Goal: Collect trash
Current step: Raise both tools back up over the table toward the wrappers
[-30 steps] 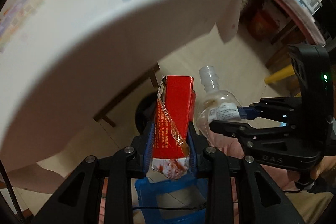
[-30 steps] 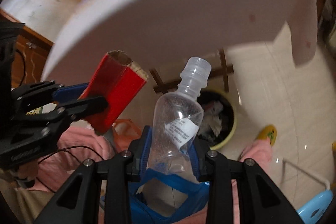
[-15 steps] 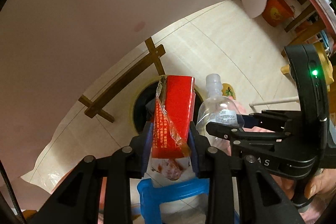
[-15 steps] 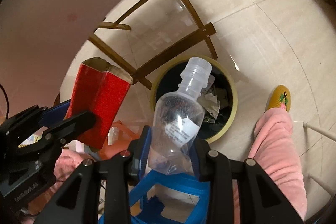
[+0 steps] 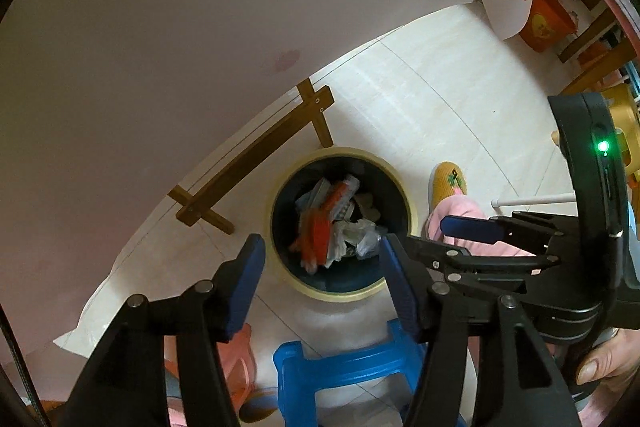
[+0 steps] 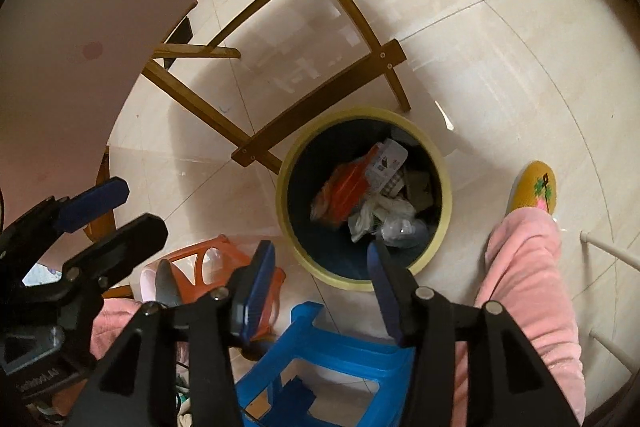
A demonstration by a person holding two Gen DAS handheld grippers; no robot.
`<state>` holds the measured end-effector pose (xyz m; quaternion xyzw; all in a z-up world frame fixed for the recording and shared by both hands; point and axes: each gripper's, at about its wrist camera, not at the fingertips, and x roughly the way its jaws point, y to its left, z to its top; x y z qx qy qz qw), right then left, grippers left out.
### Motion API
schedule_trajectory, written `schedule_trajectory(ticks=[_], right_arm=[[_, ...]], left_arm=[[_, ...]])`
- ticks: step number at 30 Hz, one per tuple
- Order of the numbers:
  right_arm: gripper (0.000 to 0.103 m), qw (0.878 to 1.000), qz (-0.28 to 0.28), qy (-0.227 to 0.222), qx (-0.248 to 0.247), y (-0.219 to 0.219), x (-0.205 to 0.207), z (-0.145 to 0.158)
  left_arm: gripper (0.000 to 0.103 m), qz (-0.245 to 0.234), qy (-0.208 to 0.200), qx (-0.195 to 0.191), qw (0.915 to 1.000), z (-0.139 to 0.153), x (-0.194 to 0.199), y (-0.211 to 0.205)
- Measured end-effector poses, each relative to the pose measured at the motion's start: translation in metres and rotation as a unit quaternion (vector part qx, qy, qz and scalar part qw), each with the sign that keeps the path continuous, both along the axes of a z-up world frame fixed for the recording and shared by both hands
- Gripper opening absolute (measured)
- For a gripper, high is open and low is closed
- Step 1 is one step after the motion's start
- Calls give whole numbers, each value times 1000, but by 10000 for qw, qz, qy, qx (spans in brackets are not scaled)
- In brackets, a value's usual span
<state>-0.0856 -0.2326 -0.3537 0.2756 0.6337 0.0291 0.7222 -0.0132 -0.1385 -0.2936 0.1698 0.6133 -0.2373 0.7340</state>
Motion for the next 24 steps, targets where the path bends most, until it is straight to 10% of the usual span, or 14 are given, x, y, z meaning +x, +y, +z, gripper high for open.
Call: schedule_trajectory(ticks=[24], right_arm=[[49, 9958, 104, -897, -135, 15, -23, 107]], left_arm=[[58, -160, -547, -550, 9969, 107, -34, 28]])
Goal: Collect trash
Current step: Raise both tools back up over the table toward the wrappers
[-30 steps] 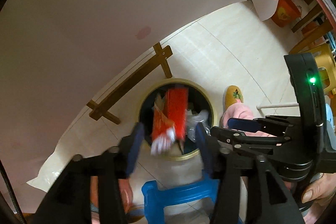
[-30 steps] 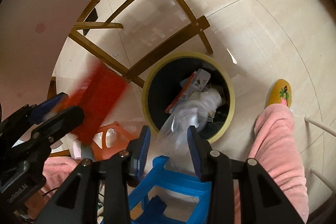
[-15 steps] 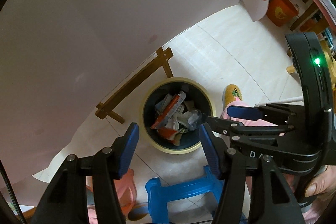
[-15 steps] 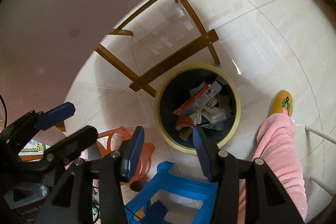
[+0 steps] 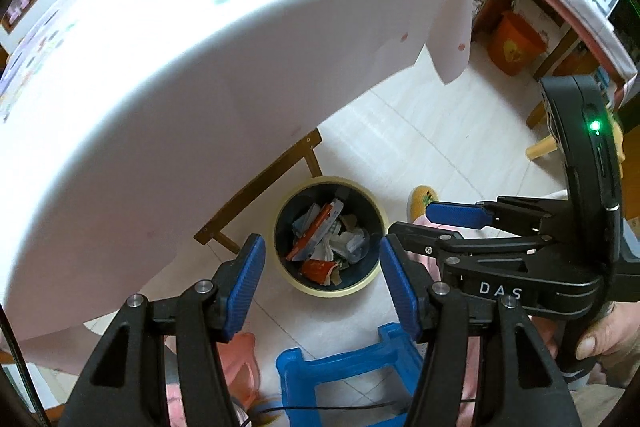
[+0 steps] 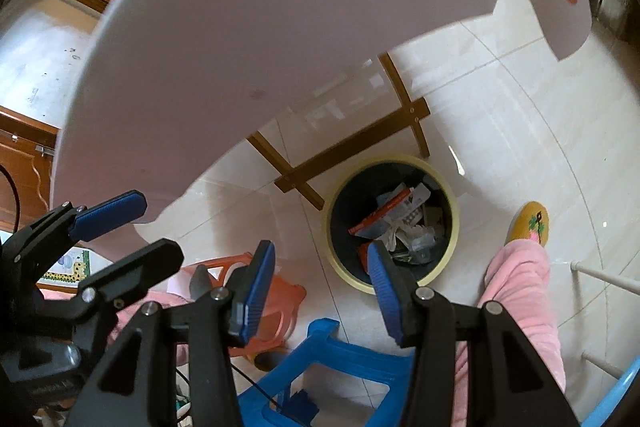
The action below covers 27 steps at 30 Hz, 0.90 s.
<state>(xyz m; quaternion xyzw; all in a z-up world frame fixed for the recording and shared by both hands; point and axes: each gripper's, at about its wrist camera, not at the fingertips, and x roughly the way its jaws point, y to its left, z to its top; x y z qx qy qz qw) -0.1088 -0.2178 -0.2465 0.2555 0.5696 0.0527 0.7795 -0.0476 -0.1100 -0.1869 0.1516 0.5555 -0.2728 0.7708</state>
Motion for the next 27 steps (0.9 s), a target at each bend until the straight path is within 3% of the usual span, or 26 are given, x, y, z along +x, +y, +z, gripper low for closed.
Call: schedule_trajectory(ticks=[10, 14, 20, 27], right_arm=[[49, 9976, 253, -623, -146, 7, 2, 76], [49, 9949, 448, -879, -231, 6, 17, 111], [49, 9870, 721, -1325, -560, 0, 66, 171], [49, 9838, 353, -1620, -688, -25, 164, 221]], left_arm=[[59, 101, -478, -286, 9984, 75, 12, 19], [66, 138, -751, -340, 9965, 109, 32, 27], [69, 238, -1152, -345, 9925, 156, 81, 36], [70, 469, -1463, -281, 9877, 184, 147, 44]])
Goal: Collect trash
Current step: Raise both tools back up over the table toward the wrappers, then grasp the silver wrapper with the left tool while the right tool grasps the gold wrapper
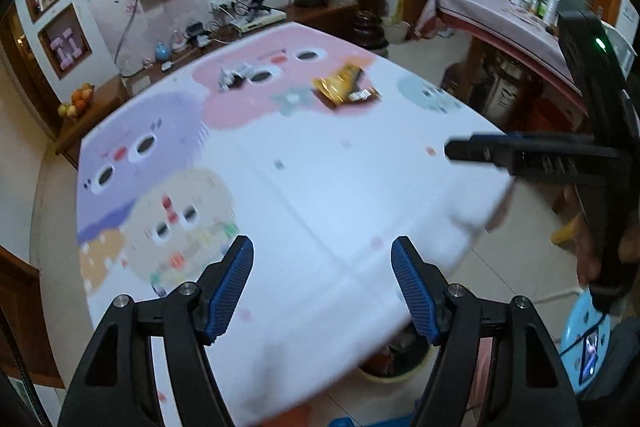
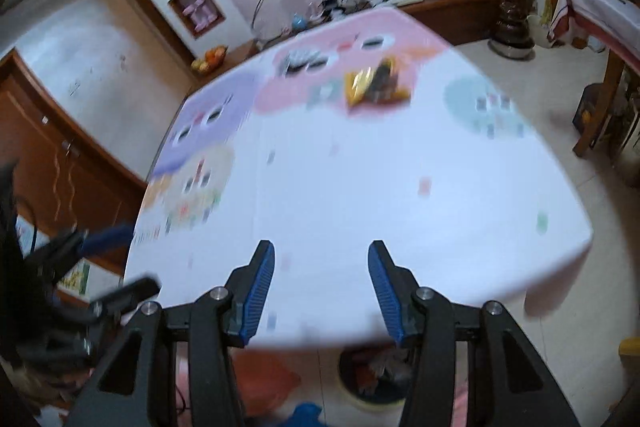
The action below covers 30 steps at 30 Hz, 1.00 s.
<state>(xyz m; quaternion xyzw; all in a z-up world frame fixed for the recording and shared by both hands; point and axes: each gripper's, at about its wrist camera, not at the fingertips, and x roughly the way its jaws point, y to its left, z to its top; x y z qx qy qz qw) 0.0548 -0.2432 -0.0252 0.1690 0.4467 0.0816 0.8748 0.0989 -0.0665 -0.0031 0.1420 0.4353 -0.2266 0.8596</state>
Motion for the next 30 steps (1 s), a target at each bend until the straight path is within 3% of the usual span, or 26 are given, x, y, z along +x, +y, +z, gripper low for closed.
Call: schedule_trajectory(ticks=[5, 11, 18, 25, 27, 30], right_arm=[[49, 9995, -304, -21, -24, -16, 75, 5], [49, 9967, -802, 145, -9, -41, 159, -11], [49, 9920, -1144, 452, 296, -59, 209, -43], [49, 9931, -986, 532, 333, -52, 231, -62], [43, 9944, -905, 492, 243, -47, 233, -62], [16, 9950, -790, 604, 123, -39, 240, -68]], left_arm=[[70, 179, -84, 48, 9998, 4, 59, -2], [70, 572, 96, -95, 9983, -2, 123, -1], [70, 928, 383, -243, 9947, -21, 184, 3], [70, 1106, 552, -278, 9919, -37, 228, 6], [70, 1168, 569, -309, 9910, -40, 239, 6], [70, 1227, 611, -337, 9900, -43, 257, 4]])
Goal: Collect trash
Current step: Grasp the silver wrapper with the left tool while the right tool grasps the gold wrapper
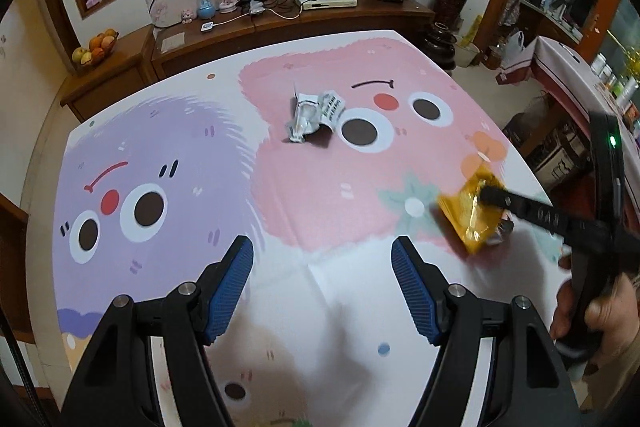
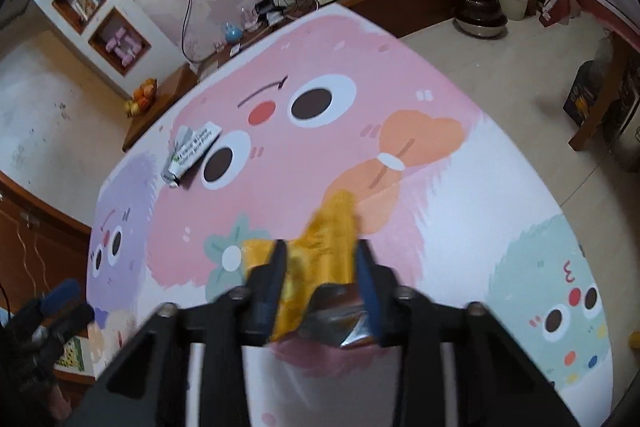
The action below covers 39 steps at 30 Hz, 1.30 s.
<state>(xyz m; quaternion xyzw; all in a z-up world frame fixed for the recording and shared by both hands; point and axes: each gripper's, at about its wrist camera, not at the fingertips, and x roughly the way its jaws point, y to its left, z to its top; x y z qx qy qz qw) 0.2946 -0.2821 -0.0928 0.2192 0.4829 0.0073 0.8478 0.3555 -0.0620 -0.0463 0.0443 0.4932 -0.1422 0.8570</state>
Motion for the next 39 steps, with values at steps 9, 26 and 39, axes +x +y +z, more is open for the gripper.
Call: schedule_trajectory(ticks=[9, 26, 39], right_arm=[[4, 9996, -31, -268, -34, 4, 26, 3], [3, 9976, -310, -597, -178, 10, 111, 12], [3, 9983, -119, -548, 124, 16, 81, -3]], left_arm=[[70, 1, 314, 18, 9995, -15, 73, -22], [70, 271, 598, 117, 9978, -66, 169, -57], [11, 395, 225, -42, 9990, -52, 137, -46]])
